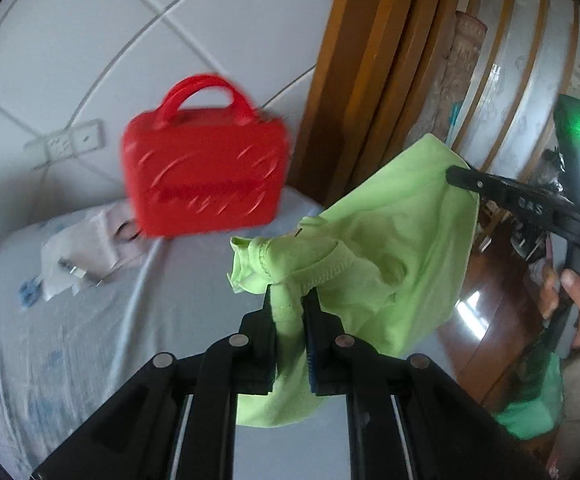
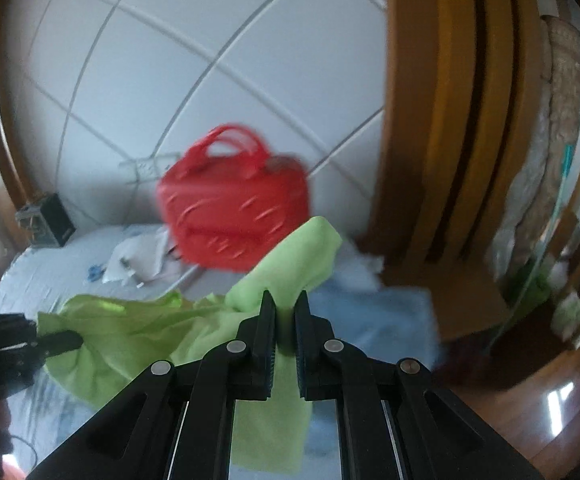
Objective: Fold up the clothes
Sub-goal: 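Lift the folded shirt with both grippers and carry it toward the clothes stack, then lower the shirt onto the folded clothes stack and open both grippers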
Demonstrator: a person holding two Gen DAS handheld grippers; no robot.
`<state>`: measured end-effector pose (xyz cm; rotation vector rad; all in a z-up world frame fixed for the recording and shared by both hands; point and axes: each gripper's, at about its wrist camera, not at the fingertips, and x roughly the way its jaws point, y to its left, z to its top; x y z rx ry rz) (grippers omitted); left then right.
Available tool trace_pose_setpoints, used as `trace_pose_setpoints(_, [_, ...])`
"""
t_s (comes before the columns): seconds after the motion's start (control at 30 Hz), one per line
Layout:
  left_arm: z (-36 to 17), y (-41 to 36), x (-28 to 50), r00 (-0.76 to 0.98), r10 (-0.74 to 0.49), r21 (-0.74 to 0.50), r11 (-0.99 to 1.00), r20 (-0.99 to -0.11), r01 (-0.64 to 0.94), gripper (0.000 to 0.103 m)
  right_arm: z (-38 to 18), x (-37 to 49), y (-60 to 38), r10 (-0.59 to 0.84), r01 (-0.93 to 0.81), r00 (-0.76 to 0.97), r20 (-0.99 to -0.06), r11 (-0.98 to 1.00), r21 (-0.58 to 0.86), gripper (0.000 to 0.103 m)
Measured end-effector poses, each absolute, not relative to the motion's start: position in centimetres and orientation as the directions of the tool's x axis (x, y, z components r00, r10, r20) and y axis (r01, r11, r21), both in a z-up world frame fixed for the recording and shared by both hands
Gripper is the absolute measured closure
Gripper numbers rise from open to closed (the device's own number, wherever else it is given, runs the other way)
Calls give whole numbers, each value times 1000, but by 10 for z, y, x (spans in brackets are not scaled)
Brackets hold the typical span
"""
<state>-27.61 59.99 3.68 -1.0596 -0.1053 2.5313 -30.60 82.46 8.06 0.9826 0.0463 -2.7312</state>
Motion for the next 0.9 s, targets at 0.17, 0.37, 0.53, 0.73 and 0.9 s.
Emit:
trace_pose_setpoints(0.17, [6,657,-326,-579,380,-252,-923,-721,-292,92,72,-363,903,-225,203,-730,-645,-973,110,91])
trace_pose_setpoints(0.37, [-87,697,-373,-417,261,-184,-959,-871,-215,86,17,-388,967,-243,113,-643,-726,-968,223,64])
trace_pose_setpoints(0.53, [-85,698,-370,-434,270,-184,-956,-859,-230,41,-37,-372,987,-298,89,-543,-785,-950,299,62])
trace_pose_setpoints(0.73, [-82,698,-366,-439,259,-167,-957,-861,-236,41,-79,-348,985,-338,67,-465,-818,-935,348,60])
trace_pose_setpoints(0.9, [-84,697,-364,-432,247,-156,-959,-867,-236,41,-95,-338,980,-349,75,-435,-830,-933,353,61])
